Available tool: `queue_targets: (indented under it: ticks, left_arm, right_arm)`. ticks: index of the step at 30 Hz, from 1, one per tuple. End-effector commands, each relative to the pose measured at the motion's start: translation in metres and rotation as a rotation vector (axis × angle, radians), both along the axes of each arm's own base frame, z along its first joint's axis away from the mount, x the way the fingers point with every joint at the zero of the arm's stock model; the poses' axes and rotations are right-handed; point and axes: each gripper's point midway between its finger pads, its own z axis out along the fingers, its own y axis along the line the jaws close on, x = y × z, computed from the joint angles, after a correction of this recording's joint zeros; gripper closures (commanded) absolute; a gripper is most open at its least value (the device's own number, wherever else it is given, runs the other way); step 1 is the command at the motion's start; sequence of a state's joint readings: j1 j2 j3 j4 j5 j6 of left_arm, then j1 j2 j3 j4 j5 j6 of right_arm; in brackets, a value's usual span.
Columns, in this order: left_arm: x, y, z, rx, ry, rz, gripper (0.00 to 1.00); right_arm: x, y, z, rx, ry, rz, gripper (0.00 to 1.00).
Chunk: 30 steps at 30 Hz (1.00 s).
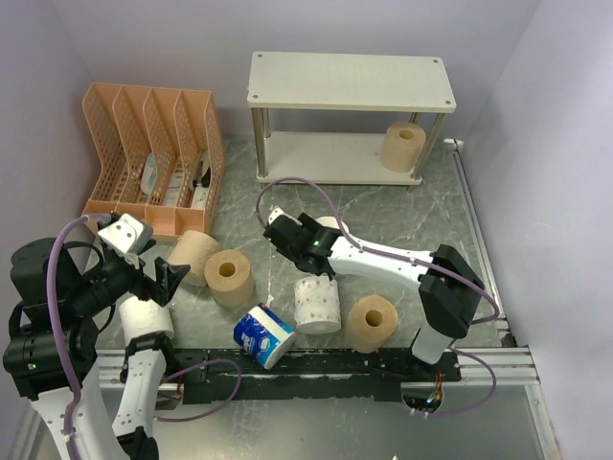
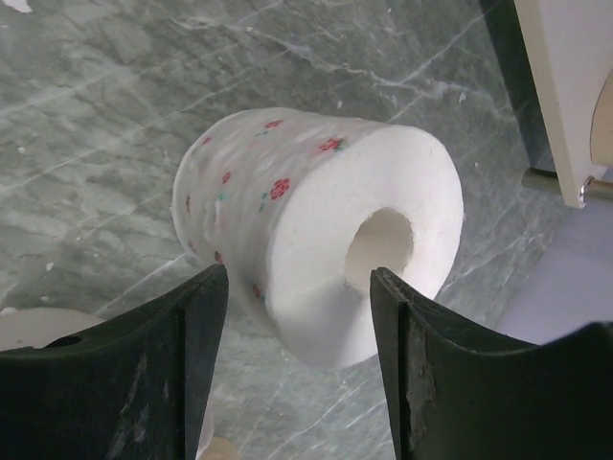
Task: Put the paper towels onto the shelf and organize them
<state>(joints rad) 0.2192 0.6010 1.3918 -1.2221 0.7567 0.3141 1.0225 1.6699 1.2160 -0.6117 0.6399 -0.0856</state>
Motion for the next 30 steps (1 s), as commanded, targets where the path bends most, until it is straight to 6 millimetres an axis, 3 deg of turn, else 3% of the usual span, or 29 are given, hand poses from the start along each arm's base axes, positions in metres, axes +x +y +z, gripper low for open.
queue_targets:
  ticks: [1,9,15,17,18,21,24,30]
  left_arm:
    - [0.000,-0.002,0.004,0.000,-0.029,-0.011,0.05]
    - [0.000,-0.002,0.005,0.001,-0.032,-0.009,0.05]
    - [0.000,-0.002,0.004,0.000,-0.030,-0.009,0.05]
    - [0.000,-0.002,0.004,0.001,-0.031,-0.009,0.05]
    - [0.000,-0.002,0.004,0.001,-0.031,-0.009,0.05]
    - [0.000,-0.002,0.005,0.000,-0.030,-0.014,0.05]
    - [-0.001,-0.003,0.005,0.000,-0.033,-0.020,0.05]
    - [0.000,-0.004,0.004,0.000,-0.028,-0.026,0.05]
  right_arm:
    - [0.006,-0.002,-0.010,-0.003,0.012,-0.001,0.39]
    - [0.006,-0.004,-0.025,-0.020,0.044,-0.009,0.50]
    - [0.004,-0.008,-0.034,-0.053,0.071,-0.022,0.81]
    - [0.004,-0.010,-0.032,-0.063,0.064,-0.031,1.00]
    - [0.004,-0.010,-0.030,-0.061,0.060,-0.036,1.00]
    - [0.004,-0.004,-0.011,-0.011,0.044,-0.030,1.00]
    - [0.005,0.004,0.023,0.067,0.006,-0.008,1.00]
    - [0.010,-0.003,0.076,0.086,-0.073,-0.008,1.00]
